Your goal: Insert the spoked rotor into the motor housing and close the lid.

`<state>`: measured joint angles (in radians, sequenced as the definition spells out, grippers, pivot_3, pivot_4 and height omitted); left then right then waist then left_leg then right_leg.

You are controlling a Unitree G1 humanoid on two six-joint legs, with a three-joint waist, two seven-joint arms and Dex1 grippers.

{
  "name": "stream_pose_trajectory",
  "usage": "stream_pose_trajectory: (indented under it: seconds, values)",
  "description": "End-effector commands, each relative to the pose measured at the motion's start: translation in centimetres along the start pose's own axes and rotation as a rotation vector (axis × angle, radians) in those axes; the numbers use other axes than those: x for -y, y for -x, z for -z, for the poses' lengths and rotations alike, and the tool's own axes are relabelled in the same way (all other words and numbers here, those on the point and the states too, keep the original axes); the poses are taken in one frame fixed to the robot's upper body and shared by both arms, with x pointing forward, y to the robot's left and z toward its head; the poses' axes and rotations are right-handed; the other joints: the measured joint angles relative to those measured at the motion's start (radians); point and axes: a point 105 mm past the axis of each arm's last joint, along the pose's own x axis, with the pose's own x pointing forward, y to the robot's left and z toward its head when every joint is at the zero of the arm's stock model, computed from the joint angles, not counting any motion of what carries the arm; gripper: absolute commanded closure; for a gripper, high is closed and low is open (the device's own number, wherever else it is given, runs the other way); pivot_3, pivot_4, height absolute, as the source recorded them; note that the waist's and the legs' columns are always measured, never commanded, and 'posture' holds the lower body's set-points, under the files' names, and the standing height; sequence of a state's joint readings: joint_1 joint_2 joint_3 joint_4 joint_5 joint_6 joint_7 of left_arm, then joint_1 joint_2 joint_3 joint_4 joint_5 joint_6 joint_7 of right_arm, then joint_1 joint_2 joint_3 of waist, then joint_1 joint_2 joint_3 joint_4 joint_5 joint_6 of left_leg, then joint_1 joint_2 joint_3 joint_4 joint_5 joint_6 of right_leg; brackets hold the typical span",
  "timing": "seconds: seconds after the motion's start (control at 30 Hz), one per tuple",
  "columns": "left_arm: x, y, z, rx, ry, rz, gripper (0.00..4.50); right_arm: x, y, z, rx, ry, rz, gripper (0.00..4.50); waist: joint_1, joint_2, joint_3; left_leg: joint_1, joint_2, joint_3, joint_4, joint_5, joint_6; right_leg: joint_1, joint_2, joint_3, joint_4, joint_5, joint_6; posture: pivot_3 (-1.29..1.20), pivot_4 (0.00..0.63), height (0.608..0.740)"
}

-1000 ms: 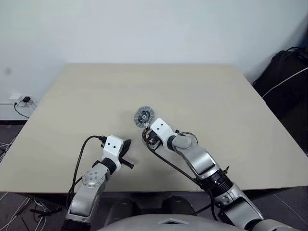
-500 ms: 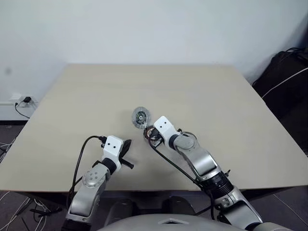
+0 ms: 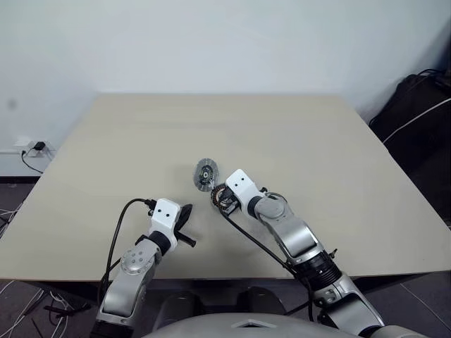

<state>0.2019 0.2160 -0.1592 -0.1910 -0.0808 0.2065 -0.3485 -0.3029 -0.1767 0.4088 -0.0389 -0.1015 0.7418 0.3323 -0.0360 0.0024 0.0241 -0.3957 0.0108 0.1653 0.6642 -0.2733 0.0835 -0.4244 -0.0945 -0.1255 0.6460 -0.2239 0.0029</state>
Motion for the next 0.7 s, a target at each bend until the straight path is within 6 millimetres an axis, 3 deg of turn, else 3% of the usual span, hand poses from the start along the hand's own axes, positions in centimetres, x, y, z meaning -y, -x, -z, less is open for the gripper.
stream_pose_trajectory:
  seconds: [0.03, 0.7]
  values:
    - [-0.22, -0.31, -0.82, 0.033, -0.01, -0.005, 4.5, 0.12, 0.05, -1.13, 0.038, 0.022, -0.008, 4.48, 0.0, 0.0, 0.0, 0.0, 0.0, 0.0, 0.0, 0.0, 0.0, 0.0, 0.0, 0.0, 0.0, 0.0, 0.0, 0.0, 0.0, 0.74]
    - [-0.35, -0.23, -1.05, 0.036, -0.016, -0.006, 4.5, 0.44, -0.78, -1.22, 0.032, 0.031, -0.012, 4.48, 0.0, 0.0, 0.0, 0.0, 0.0, 0.0, 0.0, 0.0, 0.0, 0.0, 0.0, 0.0, 0.0, 0.0, -0.001, 0.0, 0.0, 0.74]
